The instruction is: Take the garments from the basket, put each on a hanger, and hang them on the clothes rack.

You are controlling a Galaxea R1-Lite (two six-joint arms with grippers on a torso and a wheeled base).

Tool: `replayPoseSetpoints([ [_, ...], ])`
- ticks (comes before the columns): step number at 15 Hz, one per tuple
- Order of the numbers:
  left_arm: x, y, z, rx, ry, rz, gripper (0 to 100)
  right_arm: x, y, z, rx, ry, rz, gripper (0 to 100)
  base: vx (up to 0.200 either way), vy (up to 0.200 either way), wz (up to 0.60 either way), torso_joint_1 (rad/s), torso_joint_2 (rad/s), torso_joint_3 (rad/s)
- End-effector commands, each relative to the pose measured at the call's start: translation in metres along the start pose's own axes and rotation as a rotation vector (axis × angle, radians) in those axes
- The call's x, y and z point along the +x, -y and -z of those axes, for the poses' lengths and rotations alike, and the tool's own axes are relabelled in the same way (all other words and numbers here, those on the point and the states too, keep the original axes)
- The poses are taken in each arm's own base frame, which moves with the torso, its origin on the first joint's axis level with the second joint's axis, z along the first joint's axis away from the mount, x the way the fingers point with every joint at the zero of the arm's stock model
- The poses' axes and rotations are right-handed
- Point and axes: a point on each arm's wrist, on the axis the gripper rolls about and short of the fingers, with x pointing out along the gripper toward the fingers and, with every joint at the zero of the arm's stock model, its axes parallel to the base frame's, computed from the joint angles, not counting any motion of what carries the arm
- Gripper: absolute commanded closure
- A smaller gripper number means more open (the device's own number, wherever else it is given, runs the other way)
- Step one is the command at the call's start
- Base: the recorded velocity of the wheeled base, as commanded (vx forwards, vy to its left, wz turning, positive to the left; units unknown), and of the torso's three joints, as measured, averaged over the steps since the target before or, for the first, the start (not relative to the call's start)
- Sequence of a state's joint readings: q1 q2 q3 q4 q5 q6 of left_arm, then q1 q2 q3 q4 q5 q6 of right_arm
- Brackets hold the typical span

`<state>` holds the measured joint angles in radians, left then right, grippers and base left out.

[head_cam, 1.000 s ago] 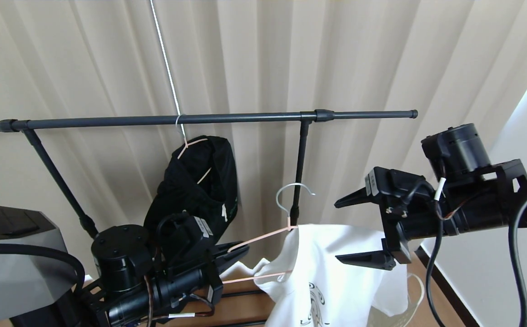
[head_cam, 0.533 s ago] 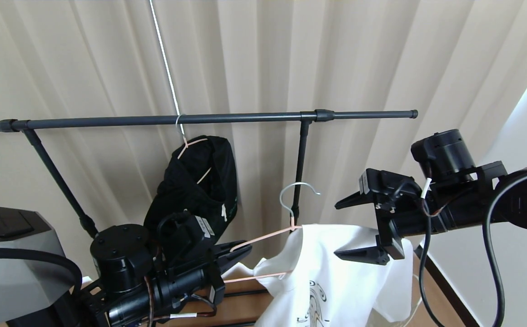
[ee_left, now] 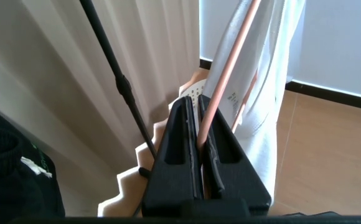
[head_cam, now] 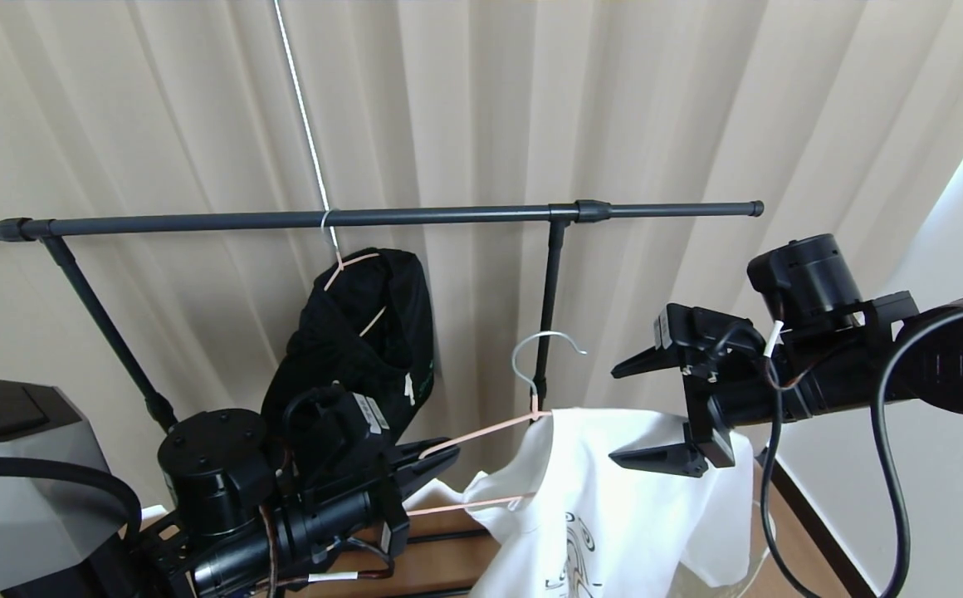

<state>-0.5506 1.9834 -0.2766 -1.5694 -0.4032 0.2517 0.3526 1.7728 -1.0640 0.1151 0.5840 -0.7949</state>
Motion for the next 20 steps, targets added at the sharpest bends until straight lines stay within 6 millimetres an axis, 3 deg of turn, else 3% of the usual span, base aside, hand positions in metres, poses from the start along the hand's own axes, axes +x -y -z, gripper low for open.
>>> replayPoseSetpoints([
  [1, 0.001, -0.001, -0.001, 0.003, 0.006, -0.001, 100, 0.000, 0.000, 0.000, -0.001, 0.003, -0.003, 0, 0.000, 0.000, 0.00, 0.000, 0.00, 0.000],
  [2, 0.001, -0.001, -0.002, 0.003, 0.010, -0.004, 100, 0.000, 0.000, 0.000, -0.001, 0.003, -0.003, 100, 0.000, 0.000, 0.00, 0.000, 0.00, 0.000],
  [20, 0.002, -0.004, -0.003, 0.003, 0.015, -0.016, 100, -0.009, -0.011, -0.001, -0.010, 0.007, -0.006, 100, 0.000, 0.000, 0.00, 0.000, 0.00, 0.000],
])
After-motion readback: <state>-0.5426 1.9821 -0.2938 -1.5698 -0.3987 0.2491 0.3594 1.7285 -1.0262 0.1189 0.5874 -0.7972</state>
